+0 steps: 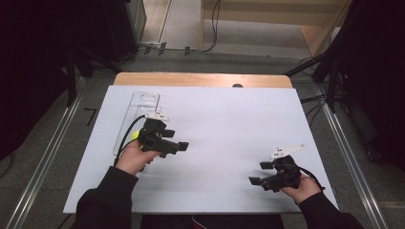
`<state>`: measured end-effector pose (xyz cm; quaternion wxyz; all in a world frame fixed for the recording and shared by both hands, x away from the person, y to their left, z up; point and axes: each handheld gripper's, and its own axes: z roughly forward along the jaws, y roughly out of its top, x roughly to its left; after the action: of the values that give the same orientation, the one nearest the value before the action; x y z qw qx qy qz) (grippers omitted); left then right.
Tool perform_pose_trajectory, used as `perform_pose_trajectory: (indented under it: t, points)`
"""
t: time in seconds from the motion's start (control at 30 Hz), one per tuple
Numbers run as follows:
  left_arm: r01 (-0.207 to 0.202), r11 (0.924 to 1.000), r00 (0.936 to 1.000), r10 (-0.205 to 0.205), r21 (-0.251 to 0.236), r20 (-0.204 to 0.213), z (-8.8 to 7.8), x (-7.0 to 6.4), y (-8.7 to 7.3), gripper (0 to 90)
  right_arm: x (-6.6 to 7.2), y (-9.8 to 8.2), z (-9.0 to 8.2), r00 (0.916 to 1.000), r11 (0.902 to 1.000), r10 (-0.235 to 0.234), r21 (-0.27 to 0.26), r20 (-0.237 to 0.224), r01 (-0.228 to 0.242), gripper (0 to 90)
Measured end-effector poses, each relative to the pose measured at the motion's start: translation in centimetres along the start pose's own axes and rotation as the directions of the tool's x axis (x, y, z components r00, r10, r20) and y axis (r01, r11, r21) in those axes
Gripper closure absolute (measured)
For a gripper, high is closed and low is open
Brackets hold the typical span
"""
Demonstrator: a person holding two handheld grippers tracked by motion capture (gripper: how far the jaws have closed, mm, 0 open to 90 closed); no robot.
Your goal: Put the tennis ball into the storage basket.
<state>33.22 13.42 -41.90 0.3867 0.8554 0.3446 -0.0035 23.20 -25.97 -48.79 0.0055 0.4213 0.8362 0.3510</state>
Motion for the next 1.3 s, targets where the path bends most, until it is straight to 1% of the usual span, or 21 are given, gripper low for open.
perform_pose_trajectory:
  t: [0.1,0.17,0.3,0.37,0.5,0.53,0.73,0.87,0.9,1.0,1.03,1.1,1.2,1.23,1.3]
  points:
    - [-0.012,0.9999,0.9999,0.012,-0.011,0.000,0.2,-0.3,-0.5,20.3,0.0,0.0,0.0,1.0000,1.0000,0.000,0.000,0.000,0.000,18.2]
    - [-0.020,0.9998,0.9998,0.020,-0.003,-0.001,0.3,-0.5,-0.8,20.3,0.0,0.0,0.0,1.0000,1.0000,0.001,-0.001,0.000,-0.001,18.2]
    - [-0.013,0.9999,0.9999,0.013,-0.005,0.008,0.5,-0.6,-1.5,20.3,0.0,0.0,0.0,1.0000,1.0000,0.005,-0.002,0.000,-0.005,18.2]
    - [-0.018,0.9998,0.9998,0.018,-0.007,0.012,0.5,-0.7,-1.9,20.3,0.0,0.0,0.0,1.0000,1.0000,0.002,-0.001,0.001,-0.002,18.2]
    - [-0.038,0.9992,0.9992,0.038,0.009,0.015,0.5,-0.8,-2.5,20.2,0.0,0.0,0.0,1.0000,1.0000,0.004,-0.002,0.000,-0.004,18.2]
    - [-0.036,0.9993,0.9992,0.035,0.011,0.017,0.6,-0.8,-2.7,20.2,0.0,0.0,0.0,1.0000,1.0000,0.003,-0.001,0.000,-0.003,18.3]
    - [-0.037,0.9992,0.9982,0.036,0.015,0.048,0.4,-0.7,-3.7,20.3,0.0,0.0,0.0,1.0000,1.0000,0.004,0.000,0.003,-0.004,18.2]
    - [-0.047,0.9986,0.9980,0.046,0.024,0.043,0.2,-0.7,-4.4,20.3,0.0,0.0,0.0,1.0000,1.0000,0.003,0.002,0.004,-0.003,18.2]
    - [-0.043,0.9988,0.9982,0.042,0.023,0.044,0.2,-0.7,-4.5,20.3,0.0,0.0,0.0,1.0000,1.0000,0.003,0.002,0.004,-0.003,18.3]
    - [-0.052,0.9983,0.9976,0.051,0.025,0.047,0.1,-0.6,-5.0,20.3,0.0,0.0,0.0,1.0000,1.0000,0.001,0.004,0.005,-0.001,18.3]
    - [-0.049,0.9985,0.9977,0.048,0.025,0.047,0.1,-0.7,-5.2,20.3,0.0,0.0,0.0,1.0000,1.0000,0.001,0.003,0.006,-0.001,18.2]
    - [-0.058,0.9976,0.9976,0.056,0.038,0.040,0.0,-0.6,-5.4,20.3,-0.1,0.0,0.0,1.0000,1.0000,0.004,0.001,0.006,-0.004,18.2]
    - [-0.048,0.9982,0.9980,0.046,0.037,0.044,-0.1,-0.5,-5.9,20.2,-0.1,0.0,0.0,0.9999,1.0000,0.009,0.002,0.010,-0.009,18.2]
    - [-0.048,0.9982,0.9978,0.047,0.035,0.047,-0.2,-0.5,-6.0,20.3,-0.1,0.0,-0.1,0.9999,1.0000,0.008,0.002,0.010,-0.008,18.2]
    - [-0.053,0.9978,0.9979,0.051,0.041,0.040,-0.3,-0.6,-6.2,20.2,0.0,0.0,-0.1,0.9999,1.0000,0.009,0.002,0.012,-0.009,18.3]
